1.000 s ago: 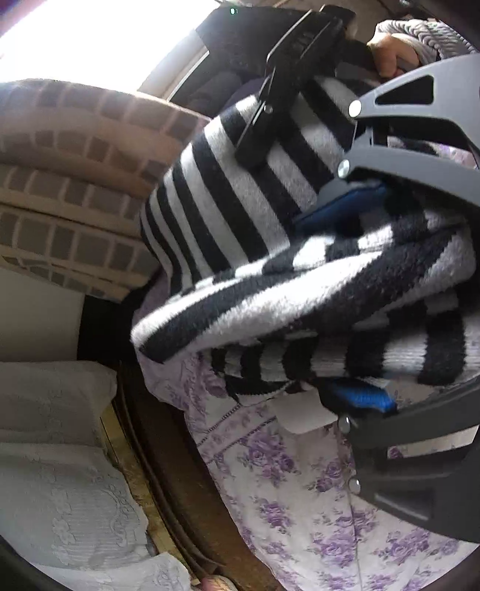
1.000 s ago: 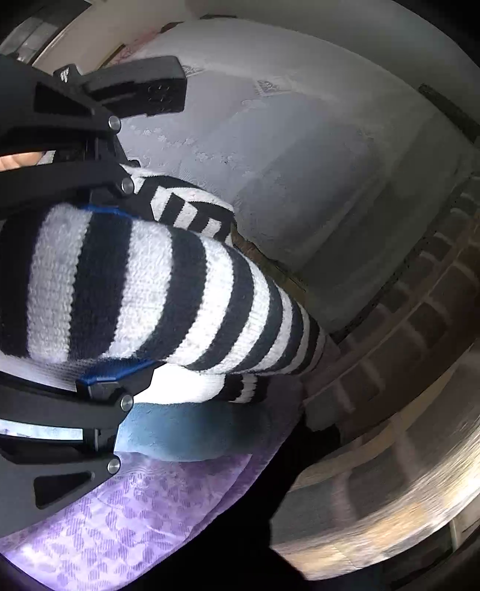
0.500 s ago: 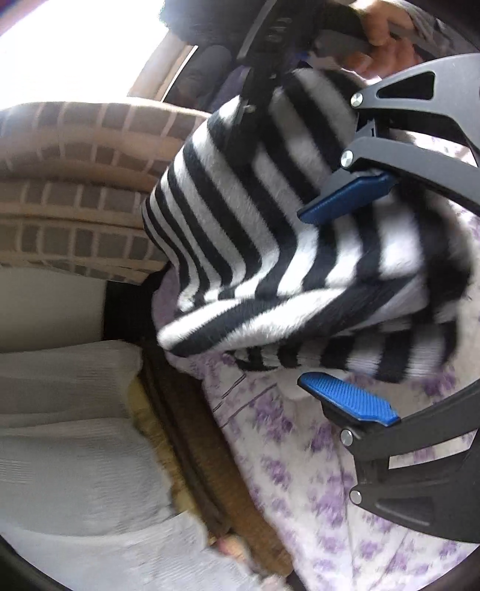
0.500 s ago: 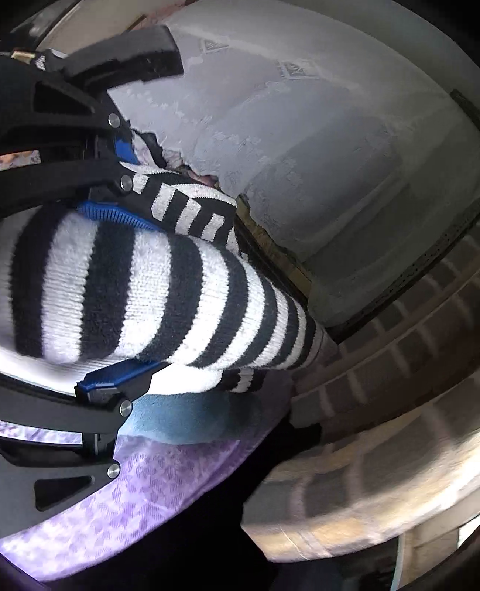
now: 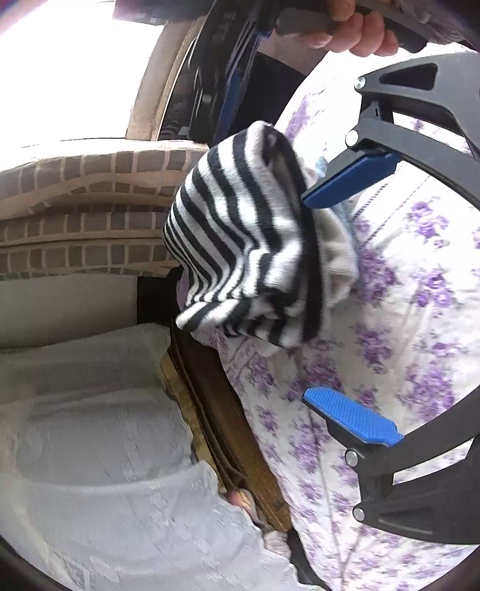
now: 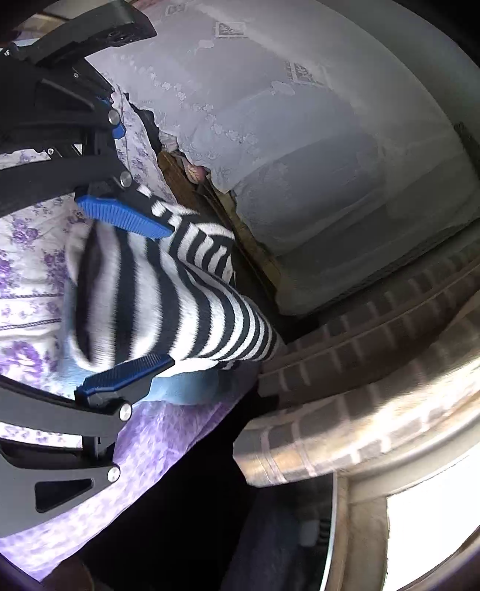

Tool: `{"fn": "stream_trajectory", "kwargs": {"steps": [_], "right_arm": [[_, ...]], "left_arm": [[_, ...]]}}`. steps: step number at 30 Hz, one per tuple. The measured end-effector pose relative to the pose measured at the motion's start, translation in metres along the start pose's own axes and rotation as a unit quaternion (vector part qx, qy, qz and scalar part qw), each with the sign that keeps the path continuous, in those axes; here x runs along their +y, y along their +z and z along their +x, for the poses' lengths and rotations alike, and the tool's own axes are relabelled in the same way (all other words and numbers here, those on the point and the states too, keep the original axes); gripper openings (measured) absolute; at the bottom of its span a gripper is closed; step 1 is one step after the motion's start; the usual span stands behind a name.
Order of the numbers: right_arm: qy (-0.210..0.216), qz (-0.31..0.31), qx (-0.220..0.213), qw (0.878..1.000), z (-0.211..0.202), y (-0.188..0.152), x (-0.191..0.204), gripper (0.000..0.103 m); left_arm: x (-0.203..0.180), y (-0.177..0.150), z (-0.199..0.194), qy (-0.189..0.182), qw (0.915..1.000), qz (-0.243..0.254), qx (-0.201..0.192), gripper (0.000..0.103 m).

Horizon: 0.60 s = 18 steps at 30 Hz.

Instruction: Fold small clothes

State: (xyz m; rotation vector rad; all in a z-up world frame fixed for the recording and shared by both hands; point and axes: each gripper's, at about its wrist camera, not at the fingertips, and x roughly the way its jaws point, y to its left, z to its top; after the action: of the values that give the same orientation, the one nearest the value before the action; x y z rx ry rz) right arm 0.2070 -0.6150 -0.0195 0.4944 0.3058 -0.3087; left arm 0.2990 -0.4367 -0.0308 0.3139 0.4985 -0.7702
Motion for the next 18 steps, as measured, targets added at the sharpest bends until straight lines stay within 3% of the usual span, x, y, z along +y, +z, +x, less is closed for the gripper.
{"fn": "stream_trajectory", "kwargs": {"steps": [6,10,16,18], "right_arm": [[-0.044,-0.052,-0.024,0.997,-0.040,-0.040,0.038,0.090],[-0.074,-0.076,-0.036,0.994,-0.062,-0.070,0.052,0.093],[-0.082,-0.069,-0.026,0.994,-0.078,-0.101,0.053,0.094],[-0.084,-0.069,-0.027,0.994,-0.083,-0.107,0.053,0.094]], "left_arm": [[0.003,-0.026,-0.037,0.036,0.9992,0.004,-0.019,0.099],[0.008,-0.042,-0.062,0.034,0.9989,-0.011,-0.031,0.099],[0.005,-0.062,-0.077,0.042,0.9989,-0.011,-0.017,0.099],[0.006,-0.068,-0.077,0.015,0.9998,-0.016,0.002,0.099]]}}
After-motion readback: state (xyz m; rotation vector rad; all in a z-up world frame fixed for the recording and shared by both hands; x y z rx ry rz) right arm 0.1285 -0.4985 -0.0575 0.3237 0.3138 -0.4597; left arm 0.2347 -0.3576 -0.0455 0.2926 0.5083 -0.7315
